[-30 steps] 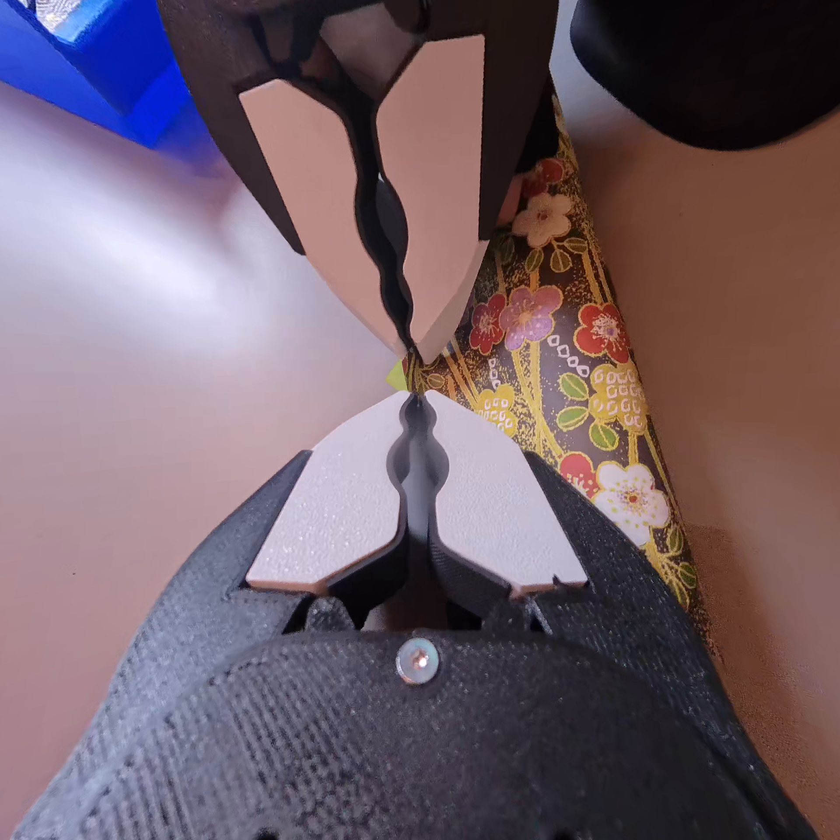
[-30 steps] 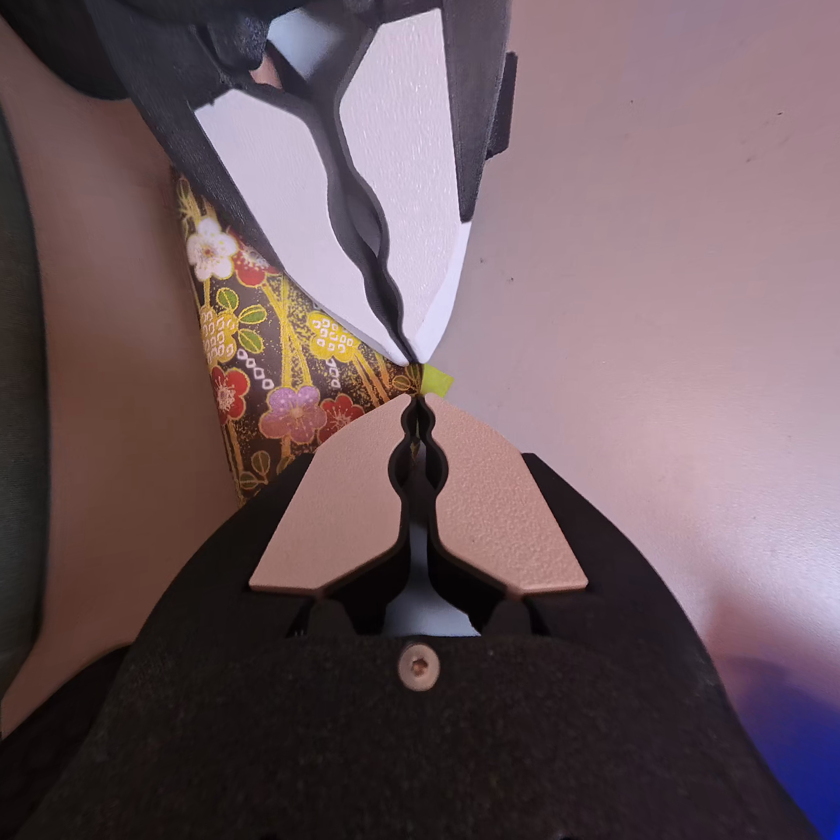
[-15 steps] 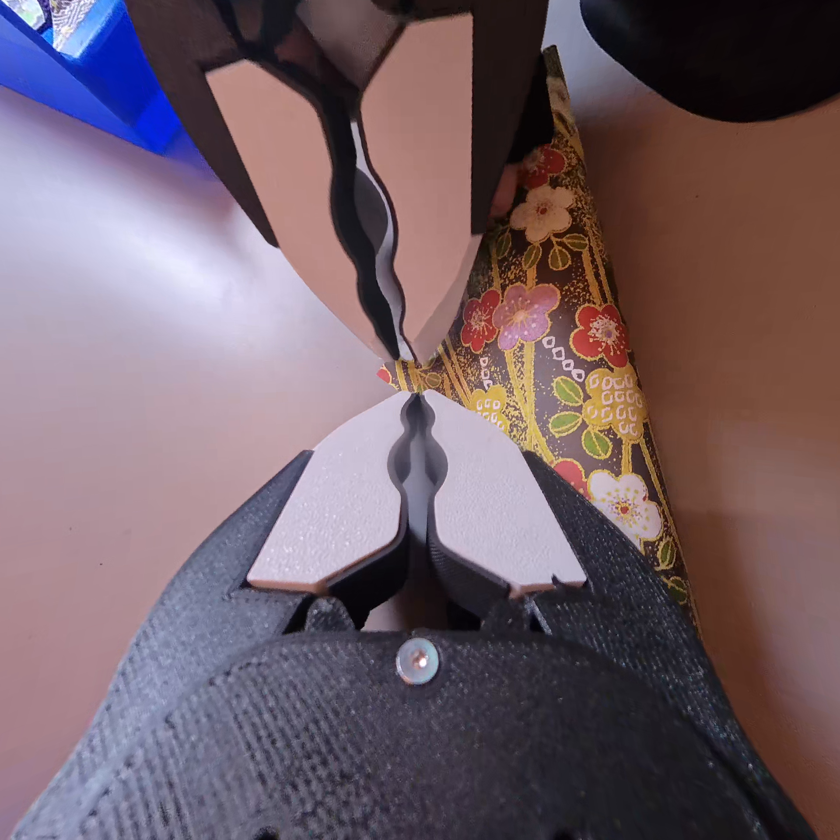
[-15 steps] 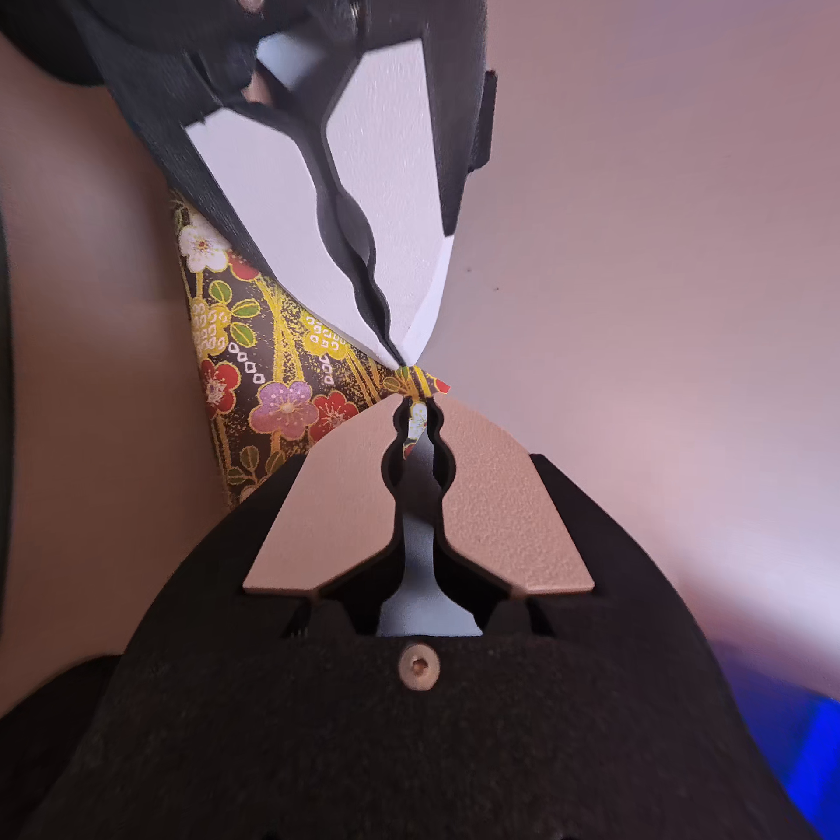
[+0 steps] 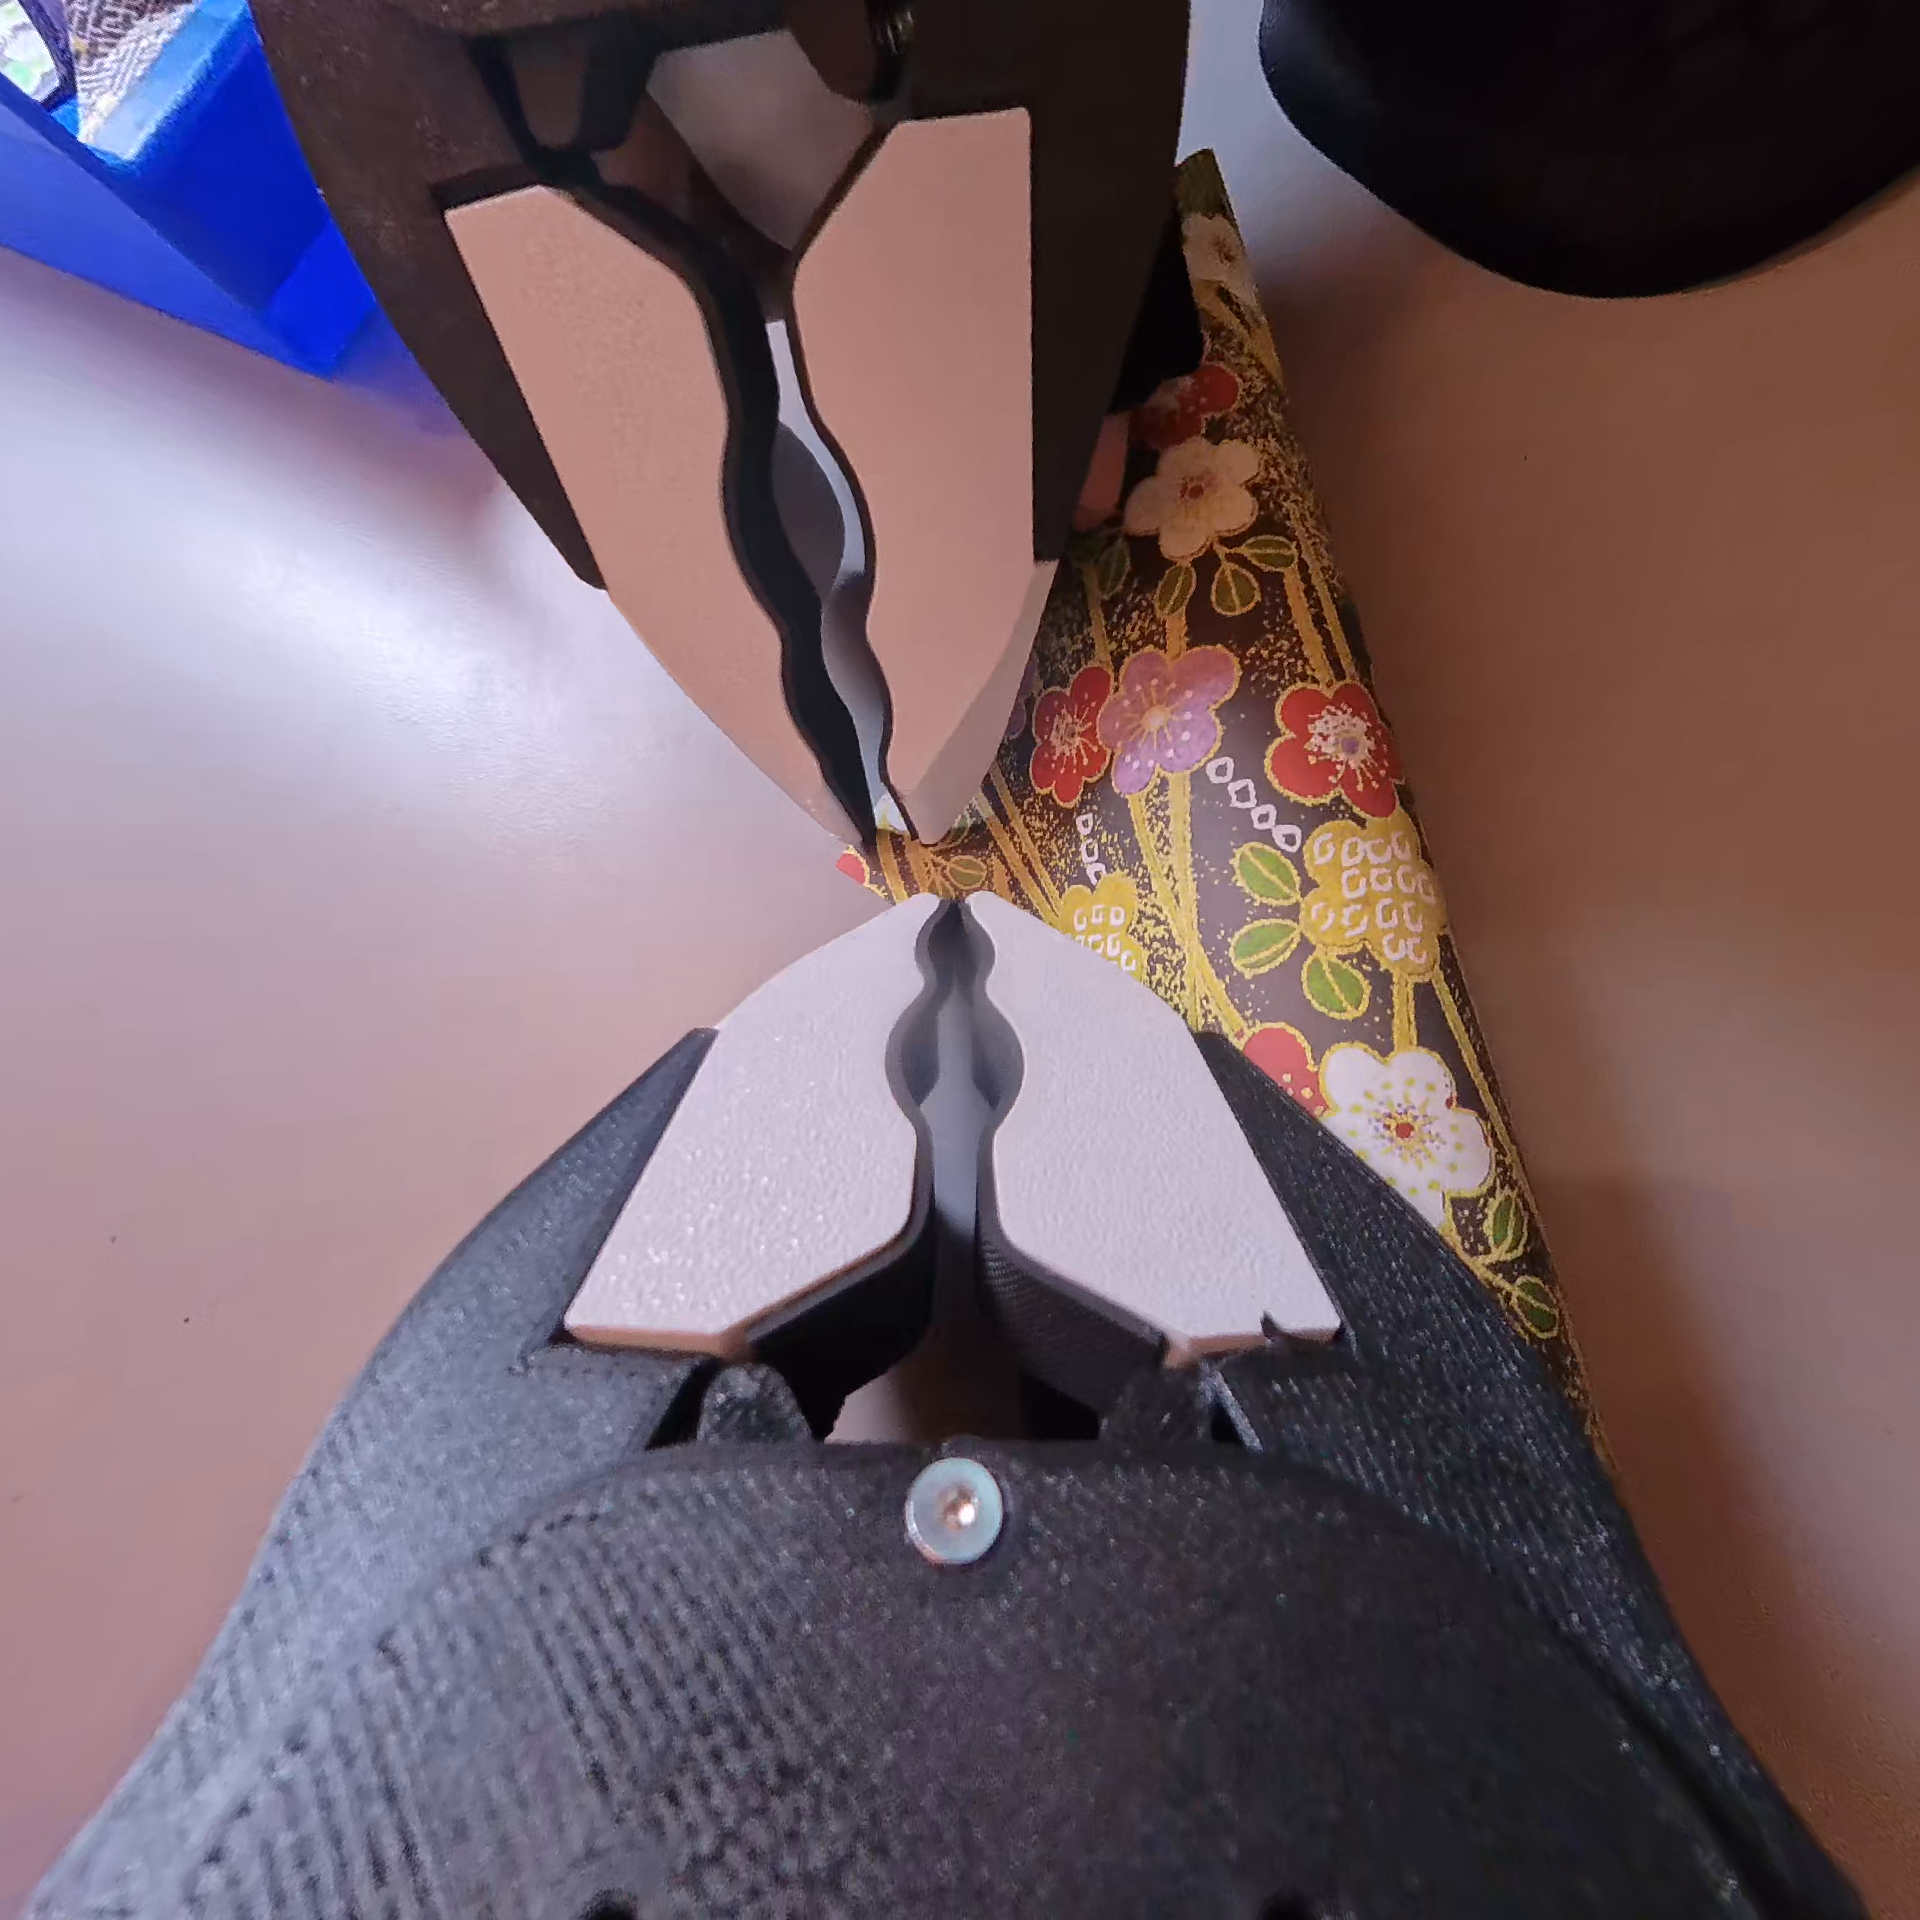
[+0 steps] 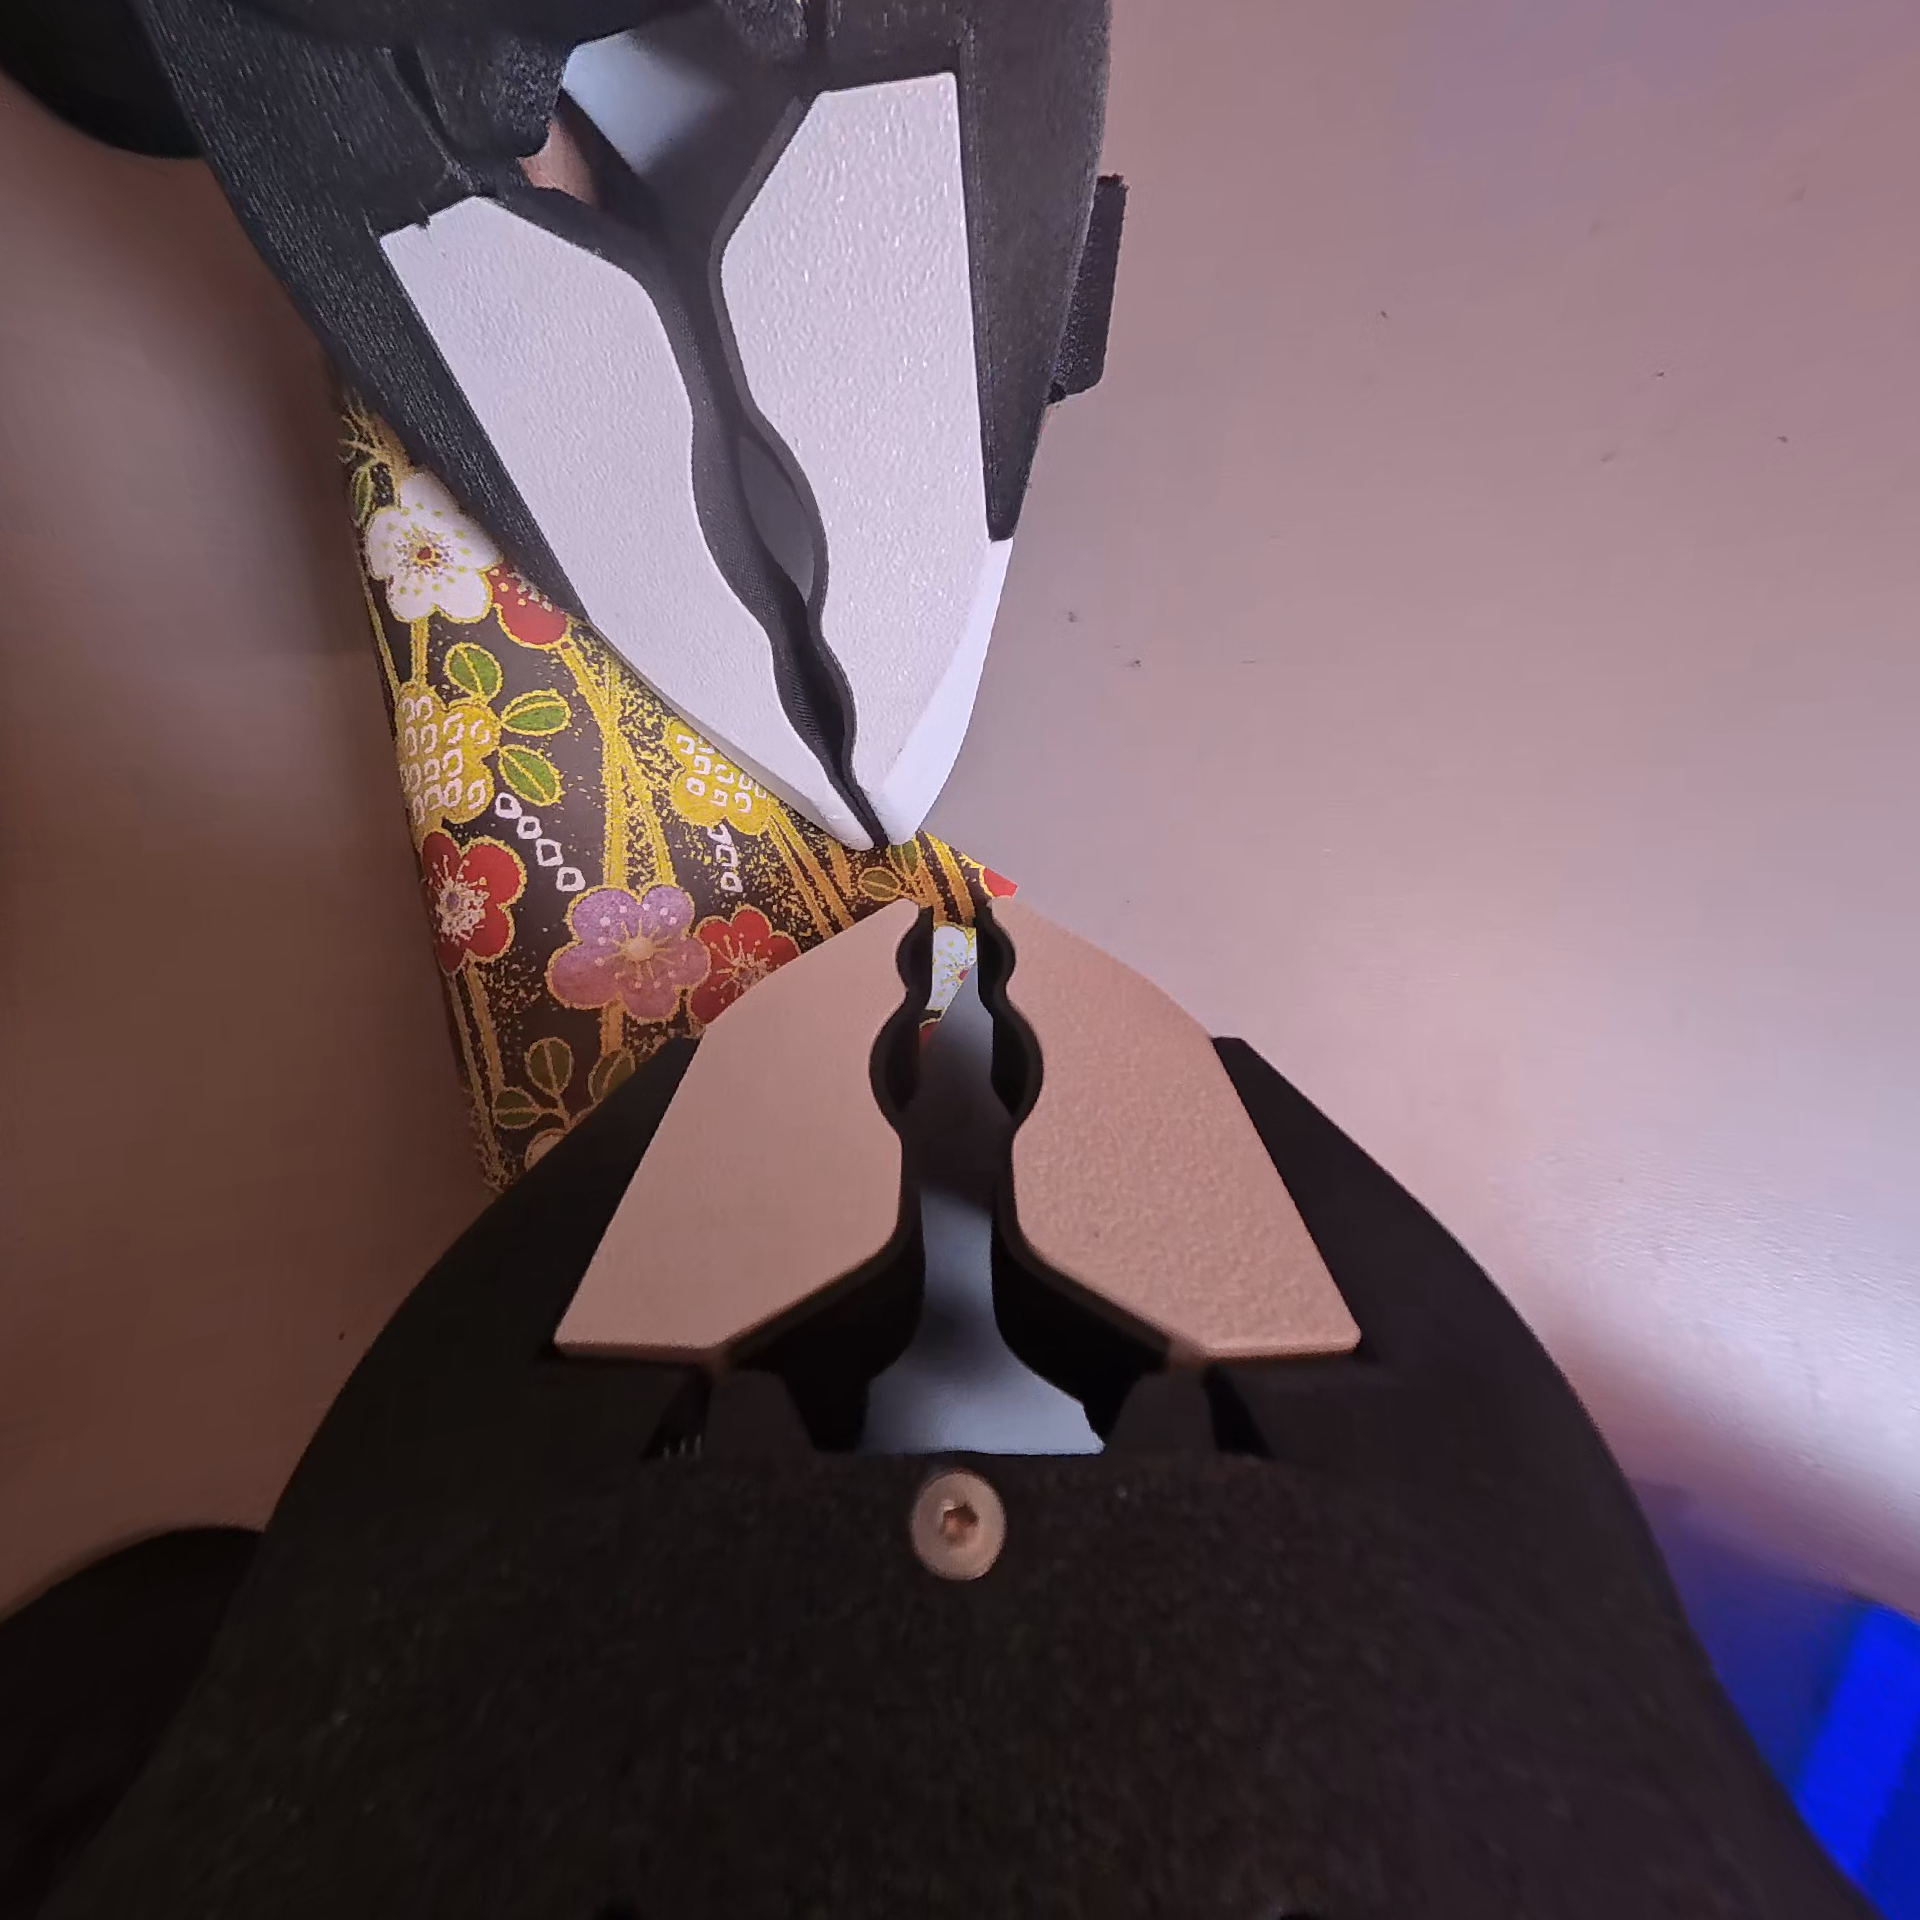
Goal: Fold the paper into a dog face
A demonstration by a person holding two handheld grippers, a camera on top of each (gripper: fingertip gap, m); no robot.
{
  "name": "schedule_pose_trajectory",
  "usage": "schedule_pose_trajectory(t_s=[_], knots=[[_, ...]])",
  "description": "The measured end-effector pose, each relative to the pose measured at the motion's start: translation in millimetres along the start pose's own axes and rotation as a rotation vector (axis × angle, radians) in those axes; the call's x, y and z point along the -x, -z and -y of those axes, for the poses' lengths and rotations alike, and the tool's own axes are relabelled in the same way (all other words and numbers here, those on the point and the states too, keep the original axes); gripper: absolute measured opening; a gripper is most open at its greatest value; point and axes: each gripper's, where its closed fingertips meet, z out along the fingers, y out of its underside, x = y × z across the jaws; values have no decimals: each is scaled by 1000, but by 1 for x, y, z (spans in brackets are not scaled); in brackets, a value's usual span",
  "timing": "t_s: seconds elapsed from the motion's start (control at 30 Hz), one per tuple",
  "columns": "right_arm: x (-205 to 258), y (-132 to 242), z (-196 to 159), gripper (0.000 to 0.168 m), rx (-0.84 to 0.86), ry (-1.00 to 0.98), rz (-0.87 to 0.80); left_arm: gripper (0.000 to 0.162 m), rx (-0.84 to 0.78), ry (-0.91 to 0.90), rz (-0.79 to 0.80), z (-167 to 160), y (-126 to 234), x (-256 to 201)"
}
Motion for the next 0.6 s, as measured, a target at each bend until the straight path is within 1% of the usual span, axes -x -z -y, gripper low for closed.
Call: schedule_pose_trajectory(t_s=[0.1,0.17,0.2,0.27,0.33,0.4,0.43,0.5,0.6], knots=[[4,13,10,10,-61,-15,35,0,27,-27,12,0,0,-2],[18,34,21,18,-119,0,72,0,34,-42,27,0,0,-2],[28,42,23,25,-123,28,81,0,33,-40,28,0,0,-2],[48,45,18,38,-80,111,65,0,29,-26,21,0,0,-2],[61,34,6,45,-8,175,11,0,28,-22,18,0,0,-2],[60,23,-12,46,91,235,-88,0,33,-30,24,0,0,-2],[61,20,-16,41,102,260,-122,0,34,-34,27,0,0,-2],[64,17,-18,32,84,279,-161,0,35,-30,22,0,0,-3],[64,17,-19,24,74,331,-251,0,35,-38,8,0,1,-6]])
